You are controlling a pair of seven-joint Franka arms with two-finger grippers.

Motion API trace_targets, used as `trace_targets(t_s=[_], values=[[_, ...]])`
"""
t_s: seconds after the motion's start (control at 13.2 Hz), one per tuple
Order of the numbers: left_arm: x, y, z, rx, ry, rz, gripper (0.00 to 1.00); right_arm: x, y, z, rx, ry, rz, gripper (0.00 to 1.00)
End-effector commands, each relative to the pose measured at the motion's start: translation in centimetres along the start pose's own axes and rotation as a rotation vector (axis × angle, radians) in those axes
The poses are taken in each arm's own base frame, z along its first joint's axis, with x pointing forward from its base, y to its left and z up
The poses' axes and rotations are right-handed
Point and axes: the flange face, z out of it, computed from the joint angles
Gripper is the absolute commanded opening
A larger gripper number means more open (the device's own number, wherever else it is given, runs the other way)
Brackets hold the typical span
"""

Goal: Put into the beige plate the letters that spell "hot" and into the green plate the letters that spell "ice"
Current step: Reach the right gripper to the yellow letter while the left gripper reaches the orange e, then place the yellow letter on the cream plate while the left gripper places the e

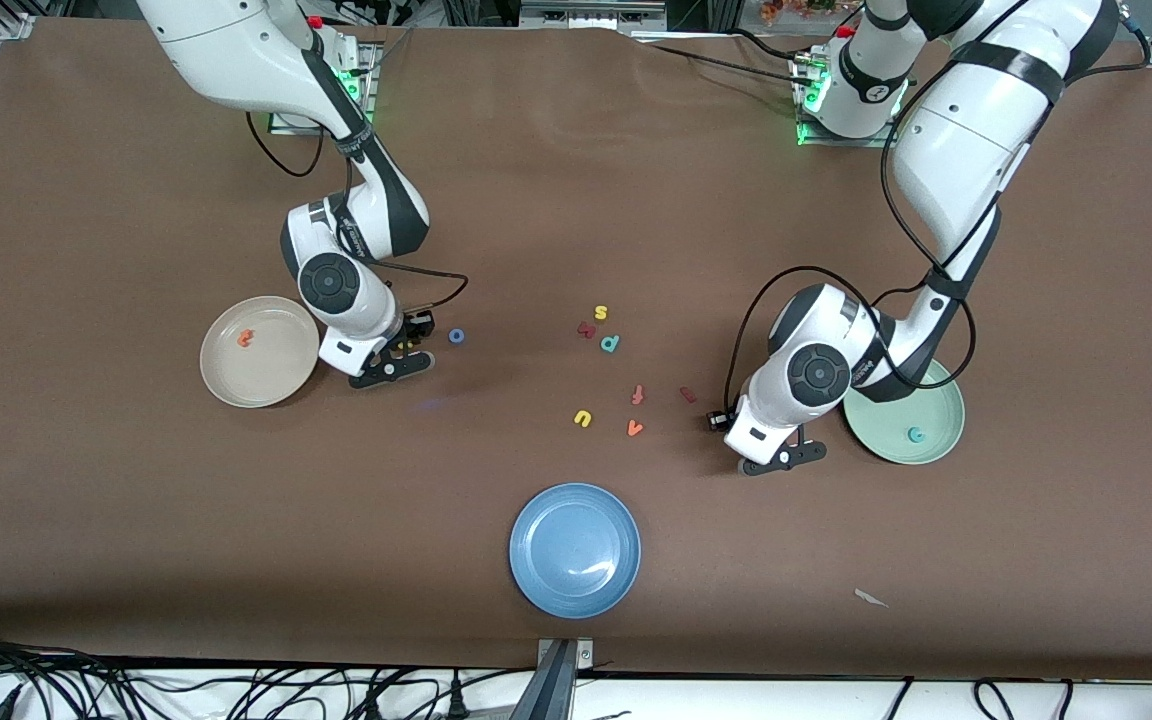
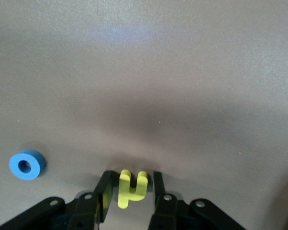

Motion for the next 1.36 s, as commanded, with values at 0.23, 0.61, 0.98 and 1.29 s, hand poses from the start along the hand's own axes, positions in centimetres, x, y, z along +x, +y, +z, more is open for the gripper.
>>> trace_targets(t_s=[0.23, 0.61, 0.98, 1.29], values=[[0.4, 0.5, 0.2, 0.015, 0.026, -0.006, 0.34, -0.3, -0.3, 0.2, 0.012, -0.001, 0.01, 0.0], [0.5, 0.3, 0.2, 0.027, 0.036, 0.008, 0.2, -0.2, 2.0, -5.2, 0.008, 0.012, 0.062, 0.0], [1.8, -1.5, -3.2, 0.059, 0.056, 0.053, 0.13, -1.6, 12.8, -8.1, -0.032, -0.051, 0.193, 0.0], [3.4, -6.2, -6.1, 0.123, 0.008, 0.162, 0.12, -3.2, 18.9, -3.9, -0.056, -0.14, 0.185, 0.01]])
